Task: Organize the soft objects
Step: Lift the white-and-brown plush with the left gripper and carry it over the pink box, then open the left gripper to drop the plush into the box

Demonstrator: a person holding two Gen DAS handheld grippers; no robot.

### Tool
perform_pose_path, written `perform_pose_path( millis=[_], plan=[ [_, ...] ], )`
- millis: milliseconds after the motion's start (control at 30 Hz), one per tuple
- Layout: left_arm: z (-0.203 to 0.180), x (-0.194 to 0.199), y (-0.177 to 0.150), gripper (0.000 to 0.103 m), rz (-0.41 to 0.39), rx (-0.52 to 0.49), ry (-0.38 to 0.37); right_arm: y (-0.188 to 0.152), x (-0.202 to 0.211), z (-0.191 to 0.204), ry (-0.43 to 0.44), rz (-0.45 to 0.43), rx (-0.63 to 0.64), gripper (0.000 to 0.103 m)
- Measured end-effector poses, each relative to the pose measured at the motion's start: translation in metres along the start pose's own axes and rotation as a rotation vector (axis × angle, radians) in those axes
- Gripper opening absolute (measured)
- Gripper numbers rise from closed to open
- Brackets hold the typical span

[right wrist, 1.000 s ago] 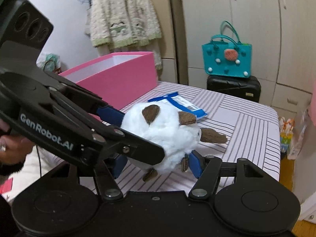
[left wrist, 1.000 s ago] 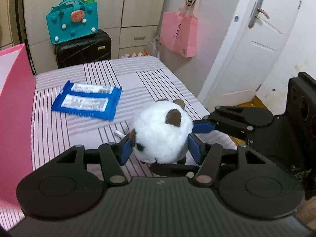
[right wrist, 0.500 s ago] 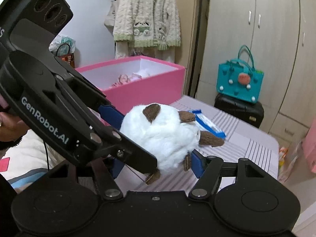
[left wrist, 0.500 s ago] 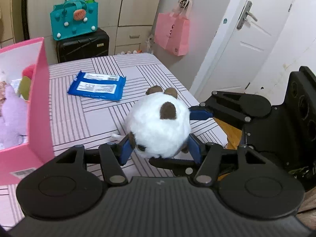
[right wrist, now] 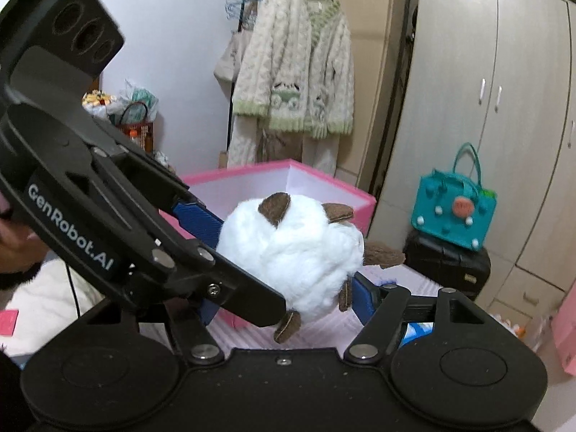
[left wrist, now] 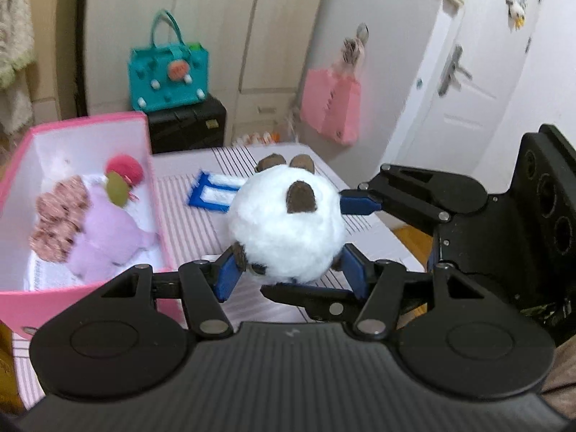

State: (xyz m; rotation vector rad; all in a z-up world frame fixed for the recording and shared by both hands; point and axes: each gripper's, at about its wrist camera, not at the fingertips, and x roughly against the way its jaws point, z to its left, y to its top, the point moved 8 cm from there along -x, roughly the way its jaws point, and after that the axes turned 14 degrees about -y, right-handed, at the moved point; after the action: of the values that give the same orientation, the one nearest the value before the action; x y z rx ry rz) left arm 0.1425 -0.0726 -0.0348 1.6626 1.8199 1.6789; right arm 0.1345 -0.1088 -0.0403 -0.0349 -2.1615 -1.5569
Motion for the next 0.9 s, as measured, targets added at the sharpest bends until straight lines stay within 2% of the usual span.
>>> perform_pose_path(
  millis=[133, 267, 467, 667, 900],
  plan=[
    [0.016, 0.021, 0.004, 0.058, -0.059, 0.01, 0.023, 0.019, -0.012, 0.017, 0.023, -0.025, 0.008, 0.075],
    [0.036, 0.041, 0.008, 0.06, -0.076, 0.028, 0.049, 0.038, -0.024, 0.034, 0.066, -0.046, 0.026, 0.075],
    [0.069, 0.069, 0.018, 0.06, -0.093, 0.081, 0.106, 0.065, -0.055, 0.051, 0.173, -0.035, -0.051, 0.076],
    [0.118, 0.082, 0.026, 0.061, -0.109, 0.185, 0.162, 0.077, -0.103, 0.069, 0.287, 0.034, -0.131, 0.076],
    [0.182, 0.073, 0.019, 0.061, -0.057, 0.34, 0.208, 0.066, -0.153, 0.083, 0.391, 0.198, -0.211, 0.075]
  ],
)
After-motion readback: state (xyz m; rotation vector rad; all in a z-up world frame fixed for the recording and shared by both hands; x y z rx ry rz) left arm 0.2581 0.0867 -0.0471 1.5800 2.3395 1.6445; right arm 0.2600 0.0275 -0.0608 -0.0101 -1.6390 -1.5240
